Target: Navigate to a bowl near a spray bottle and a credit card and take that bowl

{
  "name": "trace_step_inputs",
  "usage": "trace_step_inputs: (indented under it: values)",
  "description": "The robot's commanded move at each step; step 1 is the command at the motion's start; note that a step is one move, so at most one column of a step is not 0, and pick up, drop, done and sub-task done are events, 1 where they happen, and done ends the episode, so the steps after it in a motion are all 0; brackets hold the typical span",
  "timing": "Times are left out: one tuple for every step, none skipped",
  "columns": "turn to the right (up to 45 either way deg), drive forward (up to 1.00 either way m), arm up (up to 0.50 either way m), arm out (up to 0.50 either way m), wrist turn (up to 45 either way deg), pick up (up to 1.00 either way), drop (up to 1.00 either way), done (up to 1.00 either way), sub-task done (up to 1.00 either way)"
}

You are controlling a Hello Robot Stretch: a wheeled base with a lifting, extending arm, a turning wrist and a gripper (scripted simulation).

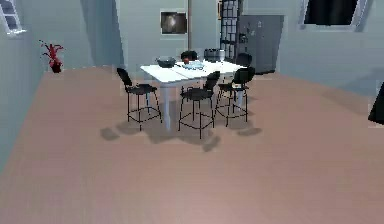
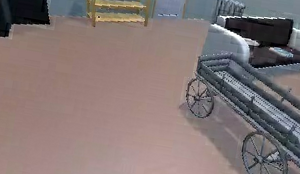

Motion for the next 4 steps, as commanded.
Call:
trace_step_inputs:
  values:
    - [45.0, 0.00, 0.00, 0.00, 0.0, 0.00, 0.00, 0.00, 0.00]
    - [15.0, 0.00, 0.00, 0.00, 0.0, 0.00, 0.00, 0.00, 0.00]
    - [0.0, 1.00, 0.00, 0.00, 0.0, 0.00, 0.00, 0.00, 0.00]
    - [0.0, 1.00, 0.00, 0.00, 0.0, 0.00, 0.00, 0.00, 0.00]
